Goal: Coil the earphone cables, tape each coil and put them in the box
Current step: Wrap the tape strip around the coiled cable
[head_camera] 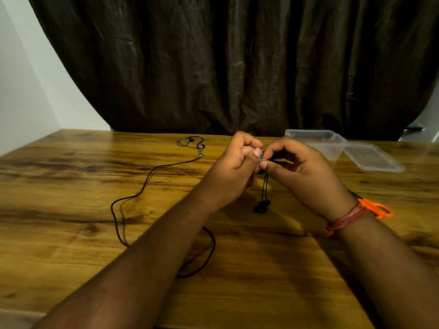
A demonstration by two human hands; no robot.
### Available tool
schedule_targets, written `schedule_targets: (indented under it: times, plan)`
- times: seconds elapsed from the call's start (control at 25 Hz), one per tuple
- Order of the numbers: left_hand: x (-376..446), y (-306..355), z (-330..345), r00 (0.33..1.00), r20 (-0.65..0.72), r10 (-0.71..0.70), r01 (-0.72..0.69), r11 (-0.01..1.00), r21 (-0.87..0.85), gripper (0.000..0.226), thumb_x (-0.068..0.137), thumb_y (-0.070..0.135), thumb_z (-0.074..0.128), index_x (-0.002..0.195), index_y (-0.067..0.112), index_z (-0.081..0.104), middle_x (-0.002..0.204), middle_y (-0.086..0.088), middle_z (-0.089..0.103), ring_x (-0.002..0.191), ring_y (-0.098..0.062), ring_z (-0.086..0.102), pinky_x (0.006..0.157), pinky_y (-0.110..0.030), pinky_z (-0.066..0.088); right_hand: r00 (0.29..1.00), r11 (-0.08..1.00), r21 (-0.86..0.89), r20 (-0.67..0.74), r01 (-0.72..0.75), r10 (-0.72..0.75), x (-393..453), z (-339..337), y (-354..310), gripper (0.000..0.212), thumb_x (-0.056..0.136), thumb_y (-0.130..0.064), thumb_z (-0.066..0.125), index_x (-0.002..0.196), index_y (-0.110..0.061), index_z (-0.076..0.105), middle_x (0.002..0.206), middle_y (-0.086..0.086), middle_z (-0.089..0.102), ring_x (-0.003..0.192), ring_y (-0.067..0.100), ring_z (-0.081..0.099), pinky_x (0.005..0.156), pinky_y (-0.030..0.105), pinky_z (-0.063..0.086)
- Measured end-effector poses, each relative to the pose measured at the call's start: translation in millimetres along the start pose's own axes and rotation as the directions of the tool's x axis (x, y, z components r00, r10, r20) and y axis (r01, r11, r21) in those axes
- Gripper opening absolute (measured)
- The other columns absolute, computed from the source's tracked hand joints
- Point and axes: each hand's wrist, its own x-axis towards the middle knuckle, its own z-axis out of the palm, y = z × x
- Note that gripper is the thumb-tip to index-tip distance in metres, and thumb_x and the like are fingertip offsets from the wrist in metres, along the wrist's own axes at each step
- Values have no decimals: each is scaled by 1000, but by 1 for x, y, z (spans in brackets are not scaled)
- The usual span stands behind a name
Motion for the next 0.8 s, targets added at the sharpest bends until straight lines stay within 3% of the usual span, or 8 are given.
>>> schedule_targets:
  times: [0.16,0.28,0.36,0.48,0.68,0.8]
  plan:
    - [1,-2,2,1000,-25,-13,13,1000,-7,7,98,32,44,103,31,48,67,13,55,57,-10,43,47,-28,36,992,984,-140,-45,107,-114,0,0,-2,10,85,-13,71,90,-20,66,111,-2,50,113,12,53,97,34,49]
    - [2,-1,4,999,-26,-37,35,996,-87,5,100,24,42,103,25,46,65,11,54,51,-2,43,44,-20,36,959,895,-363,-13,260,-284,0,-2,-5,12,83,-7,70,87,-17,64,102,-3,57,101,18,55,86,36,46]
    - [2,0,5,998,-33,-55,50,992,-116,7,103,19,41,103,23,46,64,12,53,49,-1,42,43,-19,35,938,847,-422,23,323,-346,0,-2,-5,14,80,1,68,85,-11,64,95,-1,63,92,22,58,77,41,46]
    - [2,0,7,996,-54,-77,69,988,-138,9,104,17,40,103,22,46,62,12,53,49,-1,42,43,-20,35,932,847,-418,1,329,-362,-2,1,-7,13,81,1,67,88,-10,64,91,0,62,86,21,58,72,42,48]
    - [5,2,7,989,-78,-129,104,959,-262,11,104,10,39,103,18,46,60,10,52,48,0,41,42,-18,32,941,861,-414,-29,297,-338,-3,8,-4,30,83,4,67,110,-9,66,95,1,59,87,14,57,78,29,48]
    - [5,3,5,991,-96,-93,62,955,-289,11,103,11,39,102,19,47,62,9,52,48,0,38,42,-18,31,952,881,-408,-81,238,-295,-2,10,-3,24,84,4,66,103,-11,67,96,-1,58,86,10,56,77,24,48]
